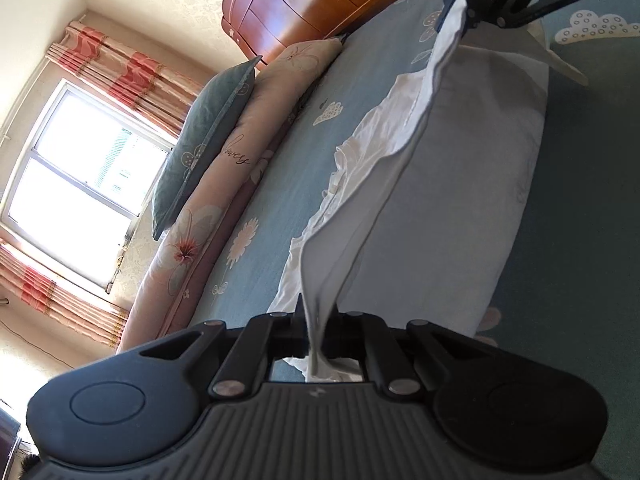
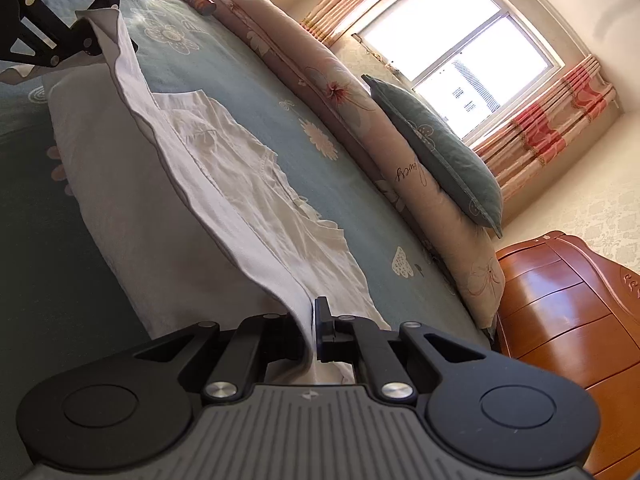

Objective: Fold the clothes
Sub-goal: 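Lift the hem with both grippers and fold it toward the collar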

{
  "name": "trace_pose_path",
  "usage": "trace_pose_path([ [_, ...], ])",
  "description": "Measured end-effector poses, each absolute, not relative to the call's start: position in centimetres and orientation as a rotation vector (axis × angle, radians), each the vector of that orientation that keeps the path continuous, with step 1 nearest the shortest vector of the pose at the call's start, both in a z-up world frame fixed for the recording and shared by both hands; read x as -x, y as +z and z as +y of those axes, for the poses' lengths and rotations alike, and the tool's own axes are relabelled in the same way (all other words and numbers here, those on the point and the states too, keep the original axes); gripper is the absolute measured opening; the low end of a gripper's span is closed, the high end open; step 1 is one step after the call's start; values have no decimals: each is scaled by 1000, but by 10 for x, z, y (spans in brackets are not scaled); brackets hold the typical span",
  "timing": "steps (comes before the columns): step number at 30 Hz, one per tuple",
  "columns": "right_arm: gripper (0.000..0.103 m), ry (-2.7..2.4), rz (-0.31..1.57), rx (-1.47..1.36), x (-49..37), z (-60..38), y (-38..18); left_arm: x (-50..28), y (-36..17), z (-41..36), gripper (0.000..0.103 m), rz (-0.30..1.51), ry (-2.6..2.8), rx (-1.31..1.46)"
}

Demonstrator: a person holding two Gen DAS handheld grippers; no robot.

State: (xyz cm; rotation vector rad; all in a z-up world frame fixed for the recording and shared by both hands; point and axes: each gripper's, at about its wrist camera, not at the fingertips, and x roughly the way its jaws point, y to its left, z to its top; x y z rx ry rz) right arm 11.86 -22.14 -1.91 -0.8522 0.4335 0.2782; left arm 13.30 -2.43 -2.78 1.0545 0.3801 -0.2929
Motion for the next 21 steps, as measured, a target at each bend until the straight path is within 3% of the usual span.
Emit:
trace_pose_path([
  [9,6,254,426,814,-213,-217,-17,-211,-31,-24,4,392,-272,-1011],
  [21,6,293,541,751,-302,-220,-61,-291,-65,-21,5,485,-307,-942],
])
